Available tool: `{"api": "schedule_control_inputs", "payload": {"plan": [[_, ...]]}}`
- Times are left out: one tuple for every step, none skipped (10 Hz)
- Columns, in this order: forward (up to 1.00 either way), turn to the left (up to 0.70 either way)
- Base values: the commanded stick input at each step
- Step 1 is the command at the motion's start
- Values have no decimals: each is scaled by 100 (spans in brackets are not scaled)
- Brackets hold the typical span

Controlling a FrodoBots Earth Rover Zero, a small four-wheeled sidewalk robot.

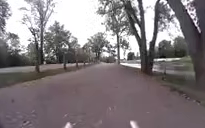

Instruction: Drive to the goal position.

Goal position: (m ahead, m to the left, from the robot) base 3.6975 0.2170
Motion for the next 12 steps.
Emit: {"api": "schedule_control_inputs", "payload": {"plan": [[70,0],[70,0],[70,0],[70,0],[70,0],[70,0],[70,0],[70,0],[70,0],[70,0],[70,0],[70,0]]}}
